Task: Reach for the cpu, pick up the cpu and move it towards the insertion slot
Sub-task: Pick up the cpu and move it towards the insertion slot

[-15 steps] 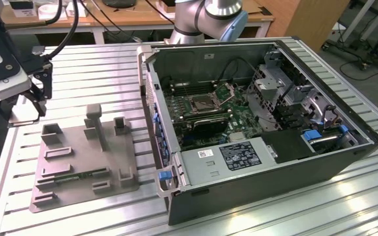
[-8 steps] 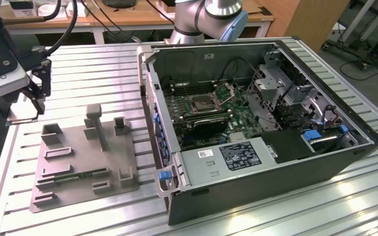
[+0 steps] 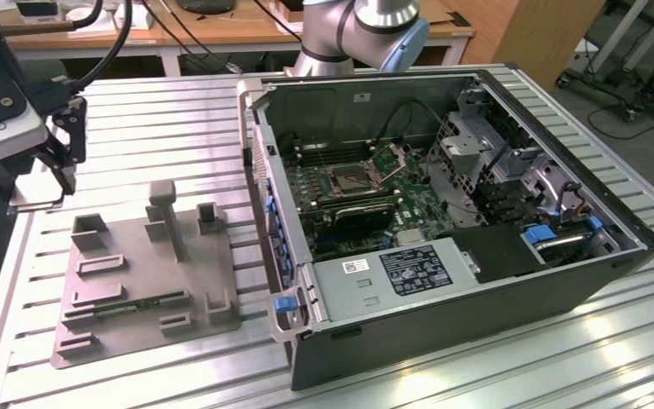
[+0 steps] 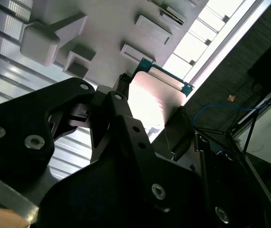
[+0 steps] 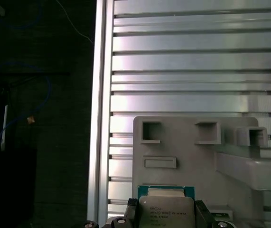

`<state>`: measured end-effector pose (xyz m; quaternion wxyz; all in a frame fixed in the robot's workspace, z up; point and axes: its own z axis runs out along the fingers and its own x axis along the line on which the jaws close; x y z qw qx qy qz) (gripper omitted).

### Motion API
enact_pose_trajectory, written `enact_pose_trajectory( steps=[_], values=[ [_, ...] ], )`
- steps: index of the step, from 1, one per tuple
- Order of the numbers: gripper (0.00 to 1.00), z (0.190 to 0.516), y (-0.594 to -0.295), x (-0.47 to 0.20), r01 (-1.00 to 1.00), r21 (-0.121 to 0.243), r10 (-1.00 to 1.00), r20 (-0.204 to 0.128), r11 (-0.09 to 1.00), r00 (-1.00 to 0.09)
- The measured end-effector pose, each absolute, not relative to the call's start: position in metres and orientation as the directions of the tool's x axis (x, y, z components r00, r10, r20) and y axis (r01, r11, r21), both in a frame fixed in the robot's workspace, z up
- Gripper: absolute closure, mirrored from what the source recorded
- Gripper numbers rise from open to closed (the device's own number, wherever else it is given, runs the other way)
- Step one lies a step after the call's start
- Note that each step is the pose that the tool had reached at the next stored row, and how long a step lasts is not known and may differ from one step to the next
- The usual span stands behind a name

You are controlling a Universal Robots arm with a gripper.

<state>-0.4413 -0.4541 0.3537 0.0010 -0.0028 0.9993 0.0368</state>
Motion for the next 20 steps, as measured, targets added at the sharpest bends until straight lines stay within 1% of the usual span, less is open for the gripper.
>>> enact_pose_trajectory(
  steps=[20],
  values=[
    [0.46,0.369,-0.454,-0.441,-0.006,0.074,-0.006,-0.002,0.997,-1.0]
  ],
)
